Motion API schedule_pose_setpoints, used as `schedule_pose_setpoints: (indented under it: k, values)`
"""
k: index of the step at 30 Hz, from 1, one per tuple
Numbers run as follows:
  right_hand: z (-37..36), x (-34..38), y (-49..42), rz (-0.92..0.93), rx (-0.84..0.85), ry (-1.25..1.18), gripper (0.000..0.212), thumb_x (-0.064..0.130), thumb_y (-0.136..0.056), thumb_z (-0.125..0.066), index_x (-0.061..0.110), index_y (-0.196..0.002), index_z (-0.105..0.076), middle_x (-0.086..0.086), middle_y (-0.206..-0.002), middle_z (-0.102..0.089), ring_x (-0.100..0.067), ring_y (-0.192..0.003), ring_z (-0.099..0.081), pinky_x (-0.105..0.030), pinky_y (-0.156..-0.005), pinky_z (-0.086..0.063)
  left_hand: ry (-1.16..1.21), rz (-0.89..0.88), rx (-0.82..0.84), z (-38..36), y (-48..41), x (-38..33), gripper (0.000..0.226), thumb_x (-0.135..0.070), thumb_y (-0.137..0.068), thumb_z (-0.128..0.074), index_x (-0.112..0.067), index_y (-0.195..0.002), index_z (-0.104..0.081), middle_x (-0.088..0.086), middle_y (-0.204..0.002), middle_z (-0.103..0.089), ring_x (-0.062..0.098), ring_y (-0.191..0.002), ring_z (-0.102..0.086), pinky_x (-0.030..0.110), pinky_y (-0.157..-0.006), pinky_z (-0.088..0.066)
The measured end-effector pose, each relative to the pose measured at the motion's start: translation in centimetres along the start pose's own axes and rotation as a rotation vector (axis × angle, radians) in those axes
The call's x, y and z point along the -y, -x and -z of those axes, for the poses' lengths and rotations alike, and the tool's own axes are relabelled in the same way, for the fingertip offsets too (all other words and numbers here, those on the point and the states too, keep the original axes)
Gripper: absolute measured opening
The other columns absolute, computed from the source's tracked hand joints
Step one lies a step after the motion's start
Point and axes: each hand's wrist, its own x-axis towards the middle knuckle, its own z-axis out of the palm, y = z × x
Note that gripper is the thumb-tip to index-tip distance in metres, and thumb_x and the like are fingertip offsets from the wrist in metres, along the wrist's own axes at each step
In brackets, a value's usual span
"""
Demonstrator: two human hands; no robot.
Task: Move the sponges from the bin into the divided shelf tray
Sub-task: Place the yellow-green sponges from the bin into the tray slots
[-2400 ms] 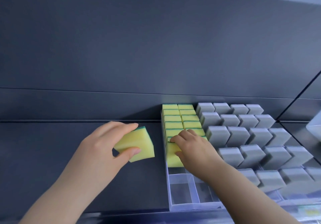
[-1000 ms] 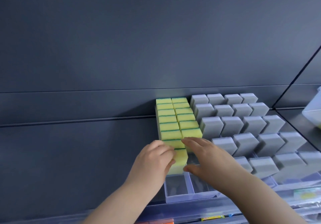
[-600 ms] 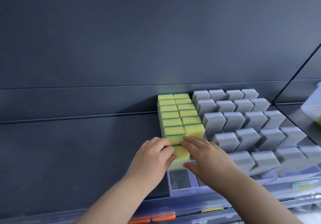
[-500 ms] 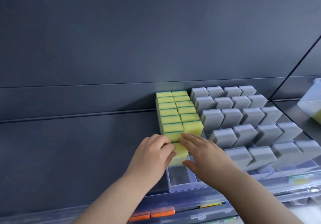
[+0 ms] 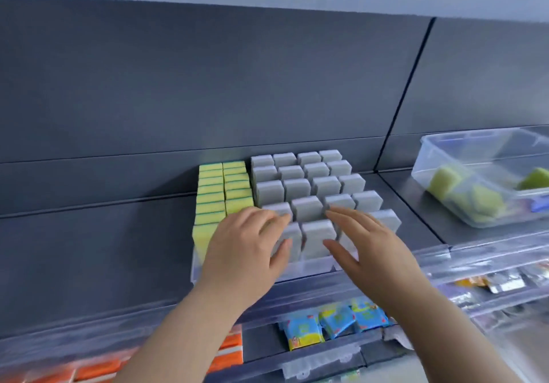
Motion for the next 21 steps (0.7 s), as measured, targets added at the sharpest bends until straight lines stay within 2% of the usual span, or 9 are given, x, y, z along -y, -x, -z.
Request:
schedule_pose_setpoints:
  k: [2,4,8,10,14,18,21]
  values:
    - [2.7,-3.9,3.9,-0.094,-0.014,0.000,0.037,0.037,-0.085,-0.056,0.021,-0.117,-0.061,0.006,-0.117,-0.063,-0.017,-0.106,-0.059,-0.023,-0.083,-0.043,0.038,-0.020,0.010,-1.3,-0.4,-4.2,0.035,-0.033,-0.086,-0.048,-0.016,-0.106,-0.070,-0.002,-0.095,-0.068,0.020,-0.087,-0.062,0.034,-0.071,-0.052]
    - [4.6,-7.6,8.0,-0.220,0.009,-0.027,0.033,0.033,-0.087,-0.060,0.024,-0.118,-0.060,0.006,-0.117,-0.062,-0.018,-0.107,-0.058,-0.023,-0.084,-0.040,0.073,-0.032,0.046,-3.3,-0.5,-8.0,0.034,-0.034,-0.084,-0.048,-0.016,-0.102,-0.070,-0.003,-0.091,-0.068,0.020,-0.082,-0.063,0.032,-0.066,-0.052]
    - [6.4,-13.4,15.6,-0.457,0.116,-0.101,0.034,0.035,-0.088,-0.058,0.027,-0.121,-0.058,0.008,-0.120,-0.058,-0.011,-0.105,-0.057,-0.022,-0.087,-0.039,0.106,-0.040,0.192,-7.9,0.3,-14.4,0.037,-0.037,-0.082,-0.044,-0.019,-0.099,-0.072,-0.006,-0.087,-0.069,0.020,-0.077,-0.064,0.032,-0.059,-0.053]
    - [6.9,-15.6,18.8,-0.530,0.146,-0.112,0.033,0.035,-0.088,-0.057,0.027,-0.120,-0.058,0.009,-0.118,-0.059,-0.010,-0.100,-0.058,-0.022,-0.086,-0.042,0.109,-0.059,0.263,-9.8,0.6,-17.1,0.039,-0.039,-0.080,-0.043,-0.021,-0.097,-0.073,-0.007,-0.085,-0.069,0.018,-0.075,-0.065,0.031,-0.056,-0.052]
    - [8.0,-19.0,22.8,-0.614,0.176,-0.110,0.030,0.038,-0.090,-0.053,0.034,-0.120,-0.054,0.020,-0.113,-0.051,-0.006,-0.109,-0.053,-0.018,-0.086,-0.040,0.118,-0.113,0.350,-12.5,0.0,-20.9,0.039,-0.040,-0.078,-0.041,-0.024,-0.095,-0.073,-0.012,-0.081,-0.068,0.014,-0.072,-0.065,0.027,-0.054,-0.051]
    - [9.3,-23.3,24.0,-0.658,0.154,-0.090,0.028,0.041,-0.090,-0.052,0.035,-0.116,-0.056,0.026,-0.106,-0.050,-0.001,-0.105,-0.054,-0.013,-0.082,-0.036,0.129,-0.144,0.309,-15.1,-3.8,-23.9,0.040,-0.038,-0.079,-0.040,-0.023,-0.095,-0.074,-0.011,-0.082,-0.068,0.014,-0.072,-0.066,0.027,-0.056,-0.052]
    - [10.7,-27.6,22.7,-0.670,0.124,-0.069,0.027,0.039,-0.089,-0.055,0.035,-0.115,-0.057,0.027,-0.106,-0.050,0.000,-0.103,-0.054,-0.013,-0.081,-0.037,0.180,-0.140,0.206,-17.2,-8.8,-25.9,0.038,-0.035,-0.081,-0.042,-0.018,-0.099,-0.072,-0.006,-0.085,-0.069,0.020,-0.076,-0.065,0.031,-0.058,-0.053]
